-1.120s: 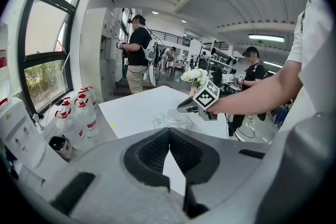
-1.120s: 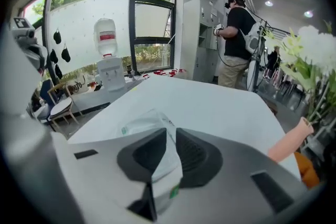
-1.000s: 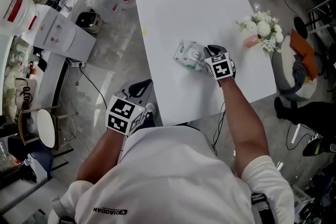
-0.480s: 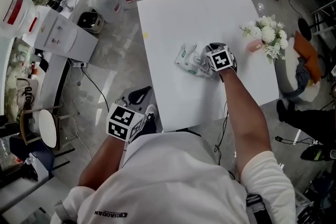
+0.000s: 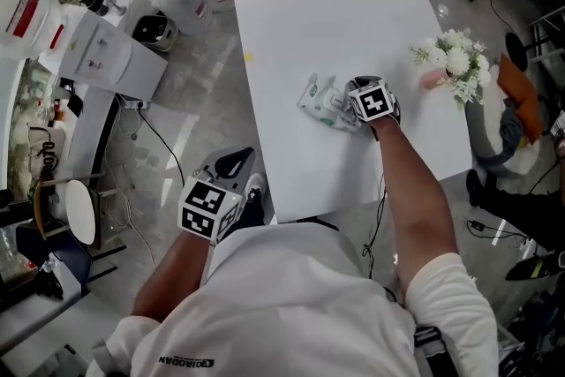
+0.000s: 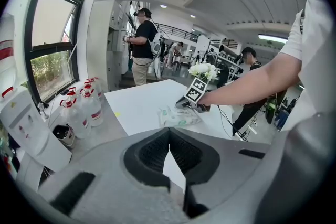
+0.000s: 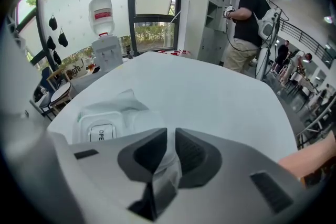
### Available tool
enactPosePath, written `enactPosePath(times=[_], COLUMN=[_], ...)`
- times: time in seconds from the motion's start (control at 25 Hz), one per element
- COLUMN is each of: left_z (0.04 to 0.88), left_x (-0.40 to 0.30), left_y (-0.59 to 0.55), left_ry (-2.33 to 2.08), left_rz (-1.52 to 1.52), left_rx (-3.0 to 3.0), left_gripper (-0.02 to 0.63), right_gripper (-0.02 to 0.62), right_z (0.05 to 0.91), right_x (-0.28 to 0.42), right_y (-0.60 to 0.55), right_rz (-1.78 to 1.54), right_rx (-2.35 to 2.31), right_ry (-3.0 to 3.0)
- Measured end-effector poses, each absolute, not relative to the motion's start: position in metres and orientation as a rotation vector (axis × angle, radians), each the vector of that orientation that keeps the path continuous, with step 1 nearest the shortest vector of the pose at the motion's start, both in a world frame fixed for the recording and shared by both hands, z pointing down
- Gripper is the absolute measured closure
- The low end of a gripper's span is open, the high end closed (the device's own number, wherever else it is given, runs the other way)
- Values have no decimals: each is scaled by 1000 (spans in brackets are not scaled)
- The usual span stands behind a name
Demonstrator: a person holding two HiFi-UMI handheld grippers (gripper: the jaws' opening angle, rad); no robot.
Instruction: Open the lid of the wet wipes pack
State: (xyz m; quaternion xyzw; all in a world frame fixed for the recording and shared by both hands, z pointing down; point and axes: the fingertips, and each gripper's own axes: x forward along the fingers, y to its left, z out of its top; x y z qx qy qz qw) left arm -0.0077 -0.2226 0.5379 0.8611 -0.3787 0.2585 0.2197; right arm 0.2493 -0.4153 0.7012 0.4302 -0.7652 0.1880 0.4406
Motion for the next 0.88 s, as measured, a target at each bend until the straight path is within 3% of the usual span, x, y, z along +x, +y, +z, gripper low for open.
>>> enactPosePath(times=[0.88], left_z=[493], left_x=[26], left_y=[-231], left_ry=[-863], left_rz=[612], left_rx=[2645], left_gripper=[598], right_gripper=[528], right_z=[567], right_x=[224], right_y=[-310], right_rz=[367], right_rx=[1320], right_ry=[-2066])
